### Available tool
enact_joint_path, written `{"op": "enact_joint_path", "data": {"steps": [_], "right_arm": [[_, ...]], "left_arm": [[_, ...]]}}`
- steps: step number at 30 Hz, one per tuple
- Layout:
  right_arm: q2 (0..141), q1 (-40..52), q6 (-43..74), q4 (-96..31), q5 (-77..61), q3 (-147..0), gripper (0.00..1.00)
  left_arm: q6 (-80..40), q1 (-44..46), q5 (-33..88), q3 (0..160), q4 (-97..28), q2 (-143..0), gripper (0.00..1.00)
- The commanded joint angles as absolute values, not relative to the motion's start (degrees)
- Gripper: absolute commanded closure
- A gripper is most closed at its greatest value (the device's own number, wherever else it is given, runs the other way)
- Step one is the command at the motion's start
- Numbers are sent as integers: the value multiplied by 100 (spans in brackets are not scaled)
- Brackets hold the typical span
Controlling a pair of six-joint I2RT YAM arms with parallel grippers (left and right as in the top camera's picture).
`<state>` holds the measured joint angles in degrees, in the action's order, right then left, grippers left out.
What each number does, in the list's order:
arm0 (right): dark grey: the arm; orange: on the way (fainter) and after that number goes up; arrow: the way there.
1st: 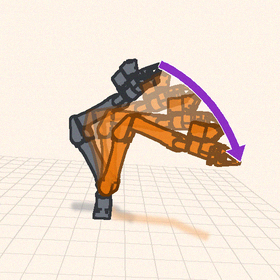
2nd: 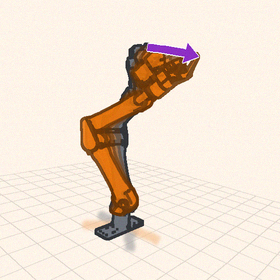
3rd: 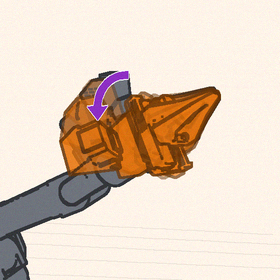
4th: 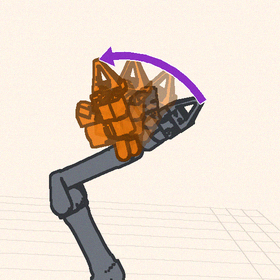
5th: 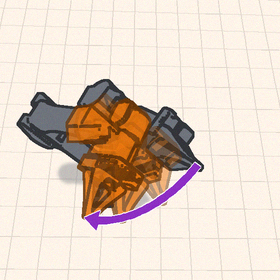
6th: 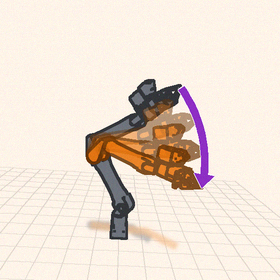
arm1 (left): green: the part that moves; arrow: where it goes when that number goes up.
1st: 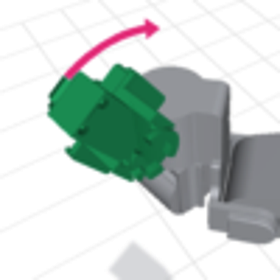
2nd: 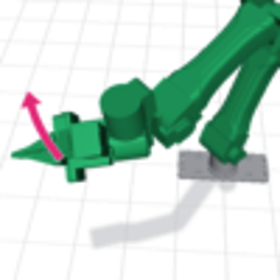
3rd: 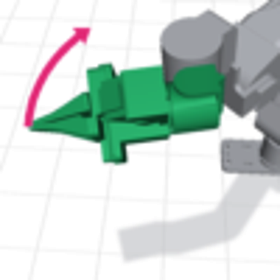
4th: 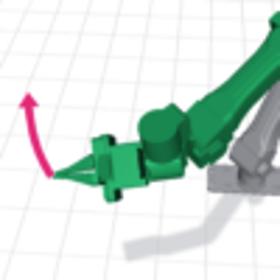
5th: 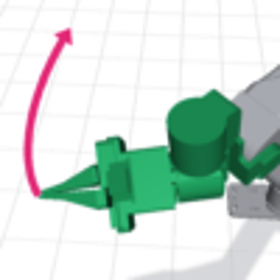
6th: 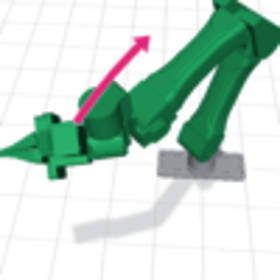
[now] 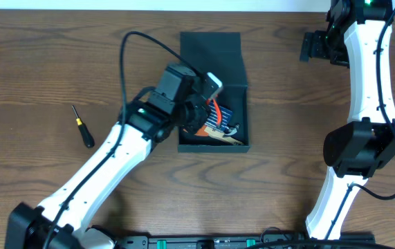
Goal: Pack container
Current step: 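Lift the pliers and carry them right over the black box, then lower the pliers onto the screwdriver case and open the left gripper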
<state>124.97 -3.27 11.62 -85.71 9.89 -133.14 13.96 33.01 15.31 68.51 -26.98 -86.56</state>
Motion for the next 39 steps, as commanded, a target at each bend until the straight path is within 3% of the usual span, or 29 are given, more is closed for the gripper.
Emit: {"op": "enact_joint_path", "data": {"steps": [1, 39], "right_arm": [[12342, -303, 1262, -8571, 1007, -13423, 1], [12342, -303, 1262, -8571, 1007, -13426, 1]], "left_arm": [[1498, 3411, 1605, 7015, -2709, -8901, 94], [1496, 3448, 1140, 6991, -2606, -10342, 94]]}}
